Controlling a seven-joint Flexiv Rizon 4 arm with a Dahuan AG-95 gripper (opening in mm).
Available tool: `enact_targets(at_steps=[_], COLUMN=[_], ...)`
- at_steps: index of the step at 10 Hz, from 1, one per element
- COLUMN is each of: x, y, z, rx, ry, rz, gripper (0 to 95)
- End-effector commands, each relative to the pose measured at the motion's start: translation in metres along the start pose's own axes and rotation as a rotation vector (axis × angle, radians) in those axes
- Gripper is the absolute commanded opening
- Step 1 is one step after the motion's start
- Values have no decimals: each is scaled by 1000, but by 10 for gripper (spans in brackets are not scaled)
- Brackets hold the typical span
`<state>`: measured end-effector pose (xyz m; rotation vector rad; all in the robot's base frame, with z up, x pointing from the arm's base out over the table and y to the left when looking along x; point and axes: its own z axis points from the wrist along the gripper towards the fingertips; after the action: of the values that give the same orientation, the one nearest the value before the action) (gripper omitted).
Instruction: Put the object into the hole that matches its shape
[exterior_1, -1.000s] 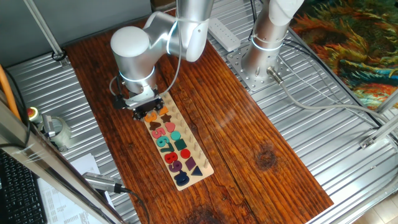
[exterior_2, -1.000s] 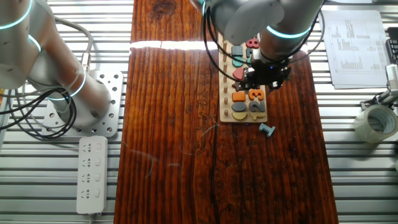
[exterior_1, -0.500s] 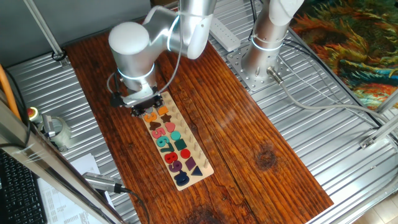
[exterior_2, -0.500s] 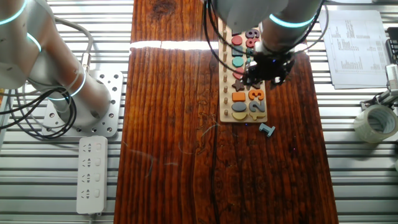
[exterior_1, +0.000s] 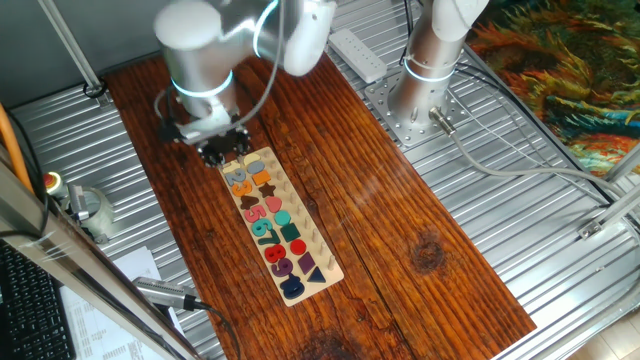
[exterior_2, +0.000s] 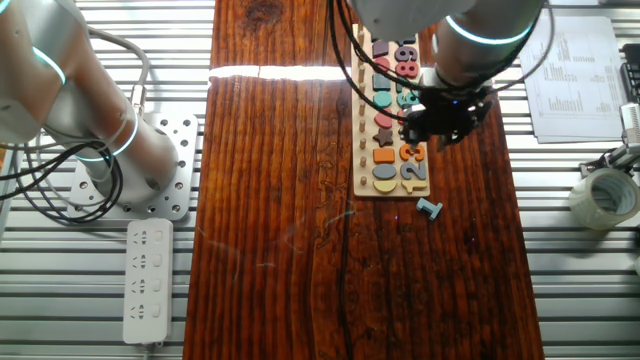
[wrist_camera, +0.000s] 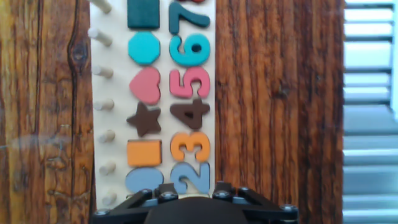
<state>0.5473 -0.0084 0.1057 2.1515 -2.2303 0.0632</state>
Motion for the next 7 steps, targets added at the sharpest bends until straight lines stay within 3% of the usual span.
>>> enact_targets(at_steps=[1,4,5,7], x=[10,22,26,37], y=[-9,-10,-8,-3], z=[-15,-28,-30,-34], rx=[-1,7,10,13], ry=[3,7,3,-1], rz=[5,28,57,150], gripper=[190,190,0,0])
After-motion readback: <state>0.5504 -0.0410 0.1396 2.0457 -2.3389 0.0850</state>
